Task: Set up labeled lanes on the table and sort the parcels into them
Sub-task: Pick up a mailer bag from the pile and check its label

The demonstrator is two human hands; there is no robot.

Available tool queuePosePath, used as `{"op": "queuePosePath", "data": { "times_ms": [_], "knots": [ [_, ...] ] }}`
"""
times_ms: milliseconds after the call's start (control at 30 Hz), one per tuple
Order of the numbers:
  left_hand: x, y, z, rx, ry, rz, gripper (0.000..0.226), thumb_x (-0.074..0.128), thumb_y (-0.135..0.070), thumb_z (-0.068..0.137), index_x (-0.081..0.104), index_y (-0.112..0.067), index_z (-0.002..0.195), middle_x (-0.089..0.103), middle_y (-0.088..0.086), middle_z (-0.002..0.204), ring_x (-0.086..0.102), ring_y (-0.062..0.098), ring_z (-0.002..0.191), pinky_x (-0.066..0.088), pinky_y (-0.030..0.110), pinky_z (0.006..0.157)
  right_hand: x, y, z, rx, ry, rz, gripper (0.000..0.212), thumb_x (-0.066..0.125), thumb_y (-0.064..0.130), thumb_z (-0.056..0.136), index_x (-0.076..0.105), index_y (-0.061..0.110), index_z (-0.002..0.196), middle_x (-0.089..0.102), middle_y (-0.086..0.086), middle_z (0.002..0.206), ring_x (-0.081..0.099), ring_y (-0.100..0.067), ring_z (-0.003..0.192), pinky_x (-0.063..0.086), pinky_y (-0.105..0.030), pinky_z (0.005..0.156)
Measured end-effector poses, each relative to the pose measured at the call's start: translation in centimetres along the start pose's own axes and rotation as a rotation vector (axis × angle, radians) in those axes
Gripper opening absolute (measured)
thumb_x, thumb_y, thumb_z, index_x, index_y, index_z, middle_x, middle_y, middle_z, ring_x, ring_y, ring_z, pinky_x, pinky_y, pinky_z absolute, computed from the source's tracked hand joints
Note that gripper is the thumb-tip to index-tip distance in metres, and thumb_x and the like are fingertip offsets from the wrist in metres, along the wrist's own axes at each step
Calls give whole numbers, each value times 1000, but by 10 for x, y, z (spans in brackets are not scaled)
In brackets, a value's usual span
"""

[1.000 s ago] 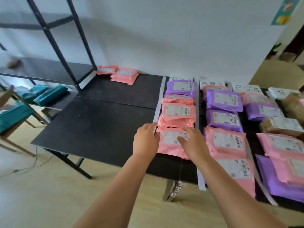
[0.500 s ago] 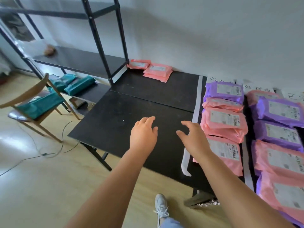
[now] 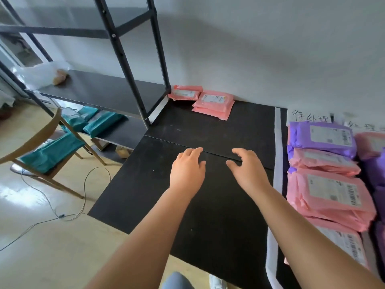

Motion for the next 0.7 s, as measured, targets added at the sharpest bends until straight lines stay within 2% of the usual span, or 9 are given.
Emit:
{"op": "queuePosePath", "data": {
  "times_ms": [133, 267, 500, 700],
  "knots": [
    [2, 10, 42, 37, 40, -21, 46, 49, -27, 102, 42, -22, 147, 47, -4, 147, 39, 18, 135, 38, 34, 109, 9, 12, 32, 33, -24, -19, 48, 64, 32, 95, 49, 25, 141, 48, -2, 144, 55, -19, 123, 45, -24, 89],
    [0, 25, 89, 110, 100, -30, 46, 49, -28, 102, 41, -23, 147, 46, -3, 147, 40, 18, 136, 38, 35, 111, 21, 28, 64, 87, -75, -32, 49, 64, 32, 95, 49, 25, 141, 48, -2, 145, 53, -20, 125, 48, -31, 96],
    [-24, 65, 177, 250, 165, -52, 46, 51, -29, 101, 44, -23, 146, 47, -5, 146, 39, 17, 136, 38, 35, 110, 50, 66, 114, 180, -132, -128, 50, 61, 32, 97, 47, 22, 143, 50, -4, 142, 57, -20, 120, 49, -34, 96],
    [-23, 82, 248, 276, 237, -19, 45, 51, -27, 101, 44, -23, 146, 47, -2, 147, 40, 19, 136, 39, 38, 111, 59, 79, 165, 242, -182, -200, 47, 61, 32, 97, 50, 20, 141, 55, -4, 138, 57, -23, 121, 51, -39, 98]
  ]
}}
Point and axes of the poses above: each hand's wrist, its own z-axis towards the middle knuckle, its own x-axis out of the palm, y = z × x, the point moved 3 cm from there along z, towards the middle knuckle
